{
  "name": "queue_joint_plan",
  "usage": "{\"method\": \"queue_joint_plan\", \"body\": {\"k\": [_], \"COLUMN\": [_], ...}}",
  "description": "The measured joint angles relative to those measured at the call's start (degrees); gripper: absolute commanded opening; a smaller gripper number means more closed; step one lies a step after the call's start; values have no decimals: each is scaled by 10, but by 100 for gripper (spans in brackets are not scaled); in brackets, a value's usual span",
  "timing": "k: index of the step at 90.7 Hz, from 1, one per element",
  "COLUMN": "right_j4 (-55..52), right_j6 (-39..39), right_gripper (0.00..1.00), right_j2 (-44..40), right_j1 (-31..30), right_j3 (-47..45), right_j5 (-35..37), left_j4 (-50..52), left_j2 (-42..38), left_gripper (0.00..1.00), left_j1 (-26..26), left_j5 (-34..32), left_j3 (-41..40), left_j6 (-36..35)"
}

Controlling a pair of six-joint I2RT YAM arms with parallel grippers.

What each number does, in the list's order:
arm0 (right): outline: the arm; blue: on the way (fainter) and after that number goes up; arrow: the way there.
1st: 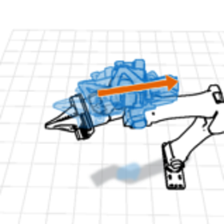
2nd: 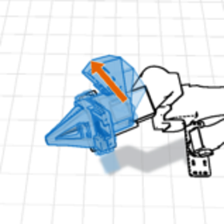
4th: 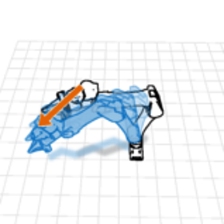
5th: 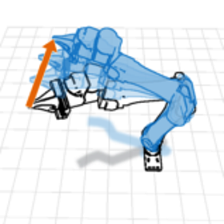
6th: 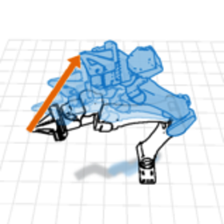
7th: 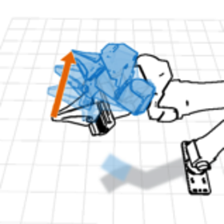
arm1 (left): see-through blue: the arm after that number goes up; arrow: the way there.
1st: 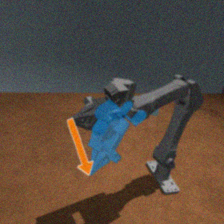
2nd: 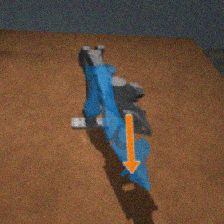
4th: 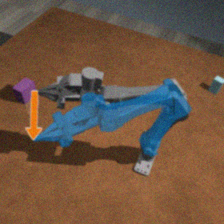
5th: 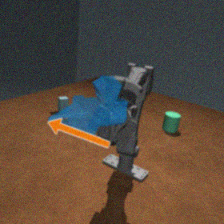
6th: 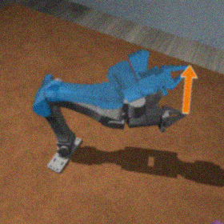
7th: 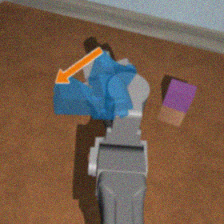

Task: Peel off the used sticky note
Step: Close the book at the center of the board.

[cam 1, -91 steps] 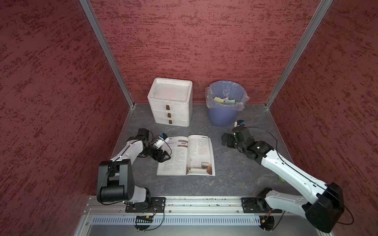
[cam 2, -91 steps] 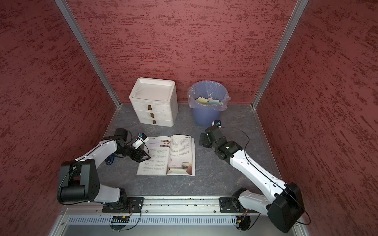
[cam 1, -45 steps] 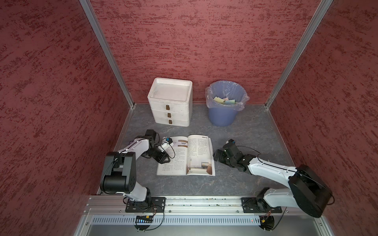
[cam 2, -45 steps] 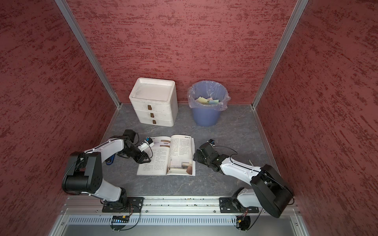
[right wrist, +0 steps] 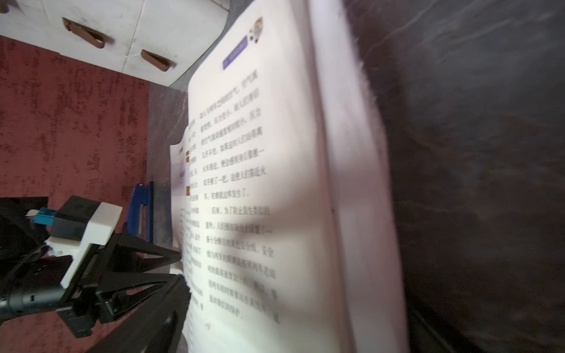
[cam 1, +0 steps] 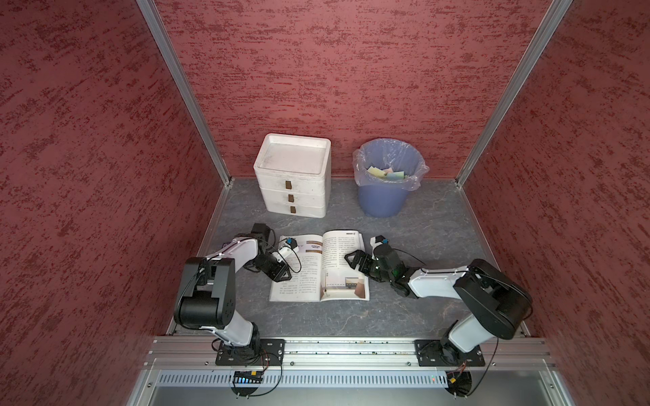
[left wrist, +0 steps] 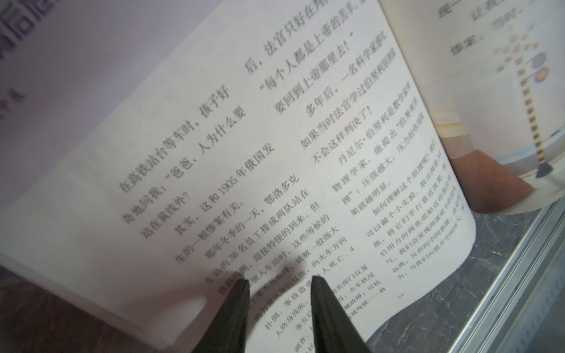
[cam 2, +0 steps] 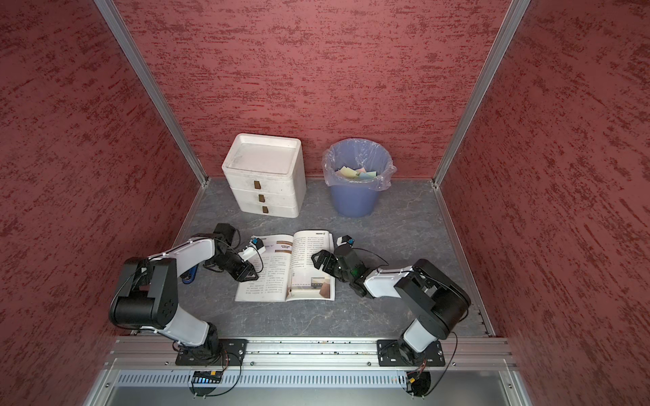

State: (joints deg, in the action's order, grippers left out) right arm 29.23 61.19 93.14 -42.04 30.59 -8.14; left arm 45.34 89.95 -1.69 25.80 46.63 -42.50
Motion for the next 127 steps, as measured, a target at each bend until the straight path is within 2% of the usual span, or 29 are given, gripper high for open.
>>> {"method": "queue_joint_plan", "body": {"k": [22, 35, 47, 72, 86, 96, 108, 127], "right_j4": [147, 129, 76, -51, -93, -125, -156, -170], "right_j6": [55, 54, 34, -43, -68, -81, -83, -73], "right_gripper": [98, 98, 98, 98, 98, 98, 97, 91], "right_j2": [50, 32, 7, -1, 55, 74, 70, 85], "right_j1": [-24, -49, -87, -164, -173, -170, -151, -99], "right_j3": [-23, -16, 39, 203, 278, 290, 273, 231], "right_j5": [-62, -68, -67, -40, -39, -31, -12, 10], "left_j4": [0, 0, 9, 58, 97, 111, 122, 93], "left_j2": [1, 2, 6, -8, -27, -43, -53, -22], "left_gripper": [35, 34, 33, 33, 33, 34, 34, 31], "left_j1": [0, 1, 18, 117, 188, 217, 211, 145], "left_j5": [-2, -1, 11, 47, 68, 69, 67, 48], "left_j3": [1, 2, 9, 44, 87, 101, 96, 62], "left_j6": [0, 0, -7, -48, -82, -102, -114, -92]}}
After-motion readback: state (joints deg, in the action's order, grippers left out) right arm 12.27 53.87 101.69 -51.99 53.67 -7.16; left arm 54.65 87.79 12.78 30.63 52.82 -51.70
